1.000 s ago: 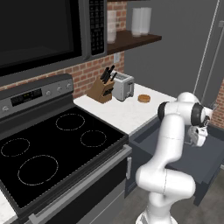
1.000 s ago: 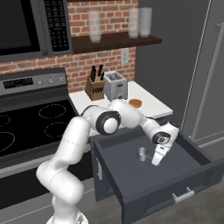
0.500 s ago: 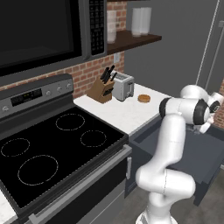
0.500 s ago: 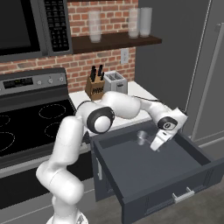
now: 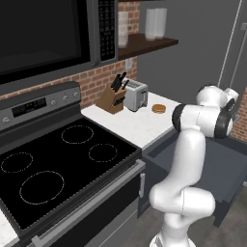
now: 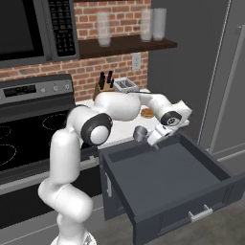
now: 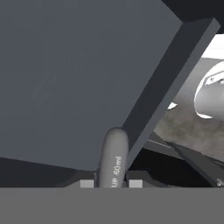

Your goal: Pick the measuring cup from the drawer and place it on the counter.

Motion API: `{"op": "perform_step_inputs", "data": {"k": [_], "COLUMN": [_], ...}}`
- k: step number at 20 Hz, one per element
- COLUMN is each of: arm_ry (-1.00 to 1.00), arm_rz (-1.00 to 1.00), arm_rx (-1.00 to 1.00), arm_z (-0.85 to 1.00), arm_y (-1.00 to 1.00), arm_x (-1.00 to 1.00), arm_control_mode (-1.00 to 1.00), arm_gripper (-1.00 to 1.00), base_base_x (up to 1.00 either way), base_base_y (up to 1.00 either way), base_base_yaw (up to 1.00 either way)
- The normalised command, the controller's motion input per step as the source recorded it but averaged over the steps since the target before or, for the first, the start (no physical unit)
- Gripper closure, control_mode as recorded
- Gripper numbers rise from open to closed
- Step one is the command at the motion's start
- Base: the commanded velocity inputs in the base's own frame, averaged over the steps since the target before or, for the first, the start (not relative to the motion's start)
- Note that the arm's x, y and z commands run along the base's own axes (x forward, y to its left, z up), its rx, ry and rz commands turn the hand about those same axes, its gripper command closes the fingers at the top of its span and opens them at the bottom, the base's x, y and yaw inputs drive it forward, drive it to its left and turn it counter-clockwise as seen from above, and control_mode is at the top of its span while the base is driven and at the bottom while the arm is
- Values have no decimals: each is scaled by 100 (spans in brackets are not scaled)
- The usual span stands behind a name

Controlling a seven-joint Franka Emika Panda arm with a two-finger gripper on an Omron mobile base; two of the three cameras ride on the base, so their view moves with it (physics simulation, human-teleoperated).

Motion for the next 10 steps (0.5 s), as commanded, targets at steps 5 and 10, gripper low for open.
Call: {"op": "perform_step_inputs", "data": {"k": [5, 10], "arm_ry": [0, 0], "arm_rz": [-13, -16], "arm_rx": [-5, -12], "arm_z": [20, 4], "arm_y": [100, 100], "arm_x": [37, 66], "arm_control_mode": [-100, -100], "arm_gripper": [100, 100], "base_base_x": [0, 0], "base_base_y": [0, 0], "base_base_yaw": [0, 0]}}
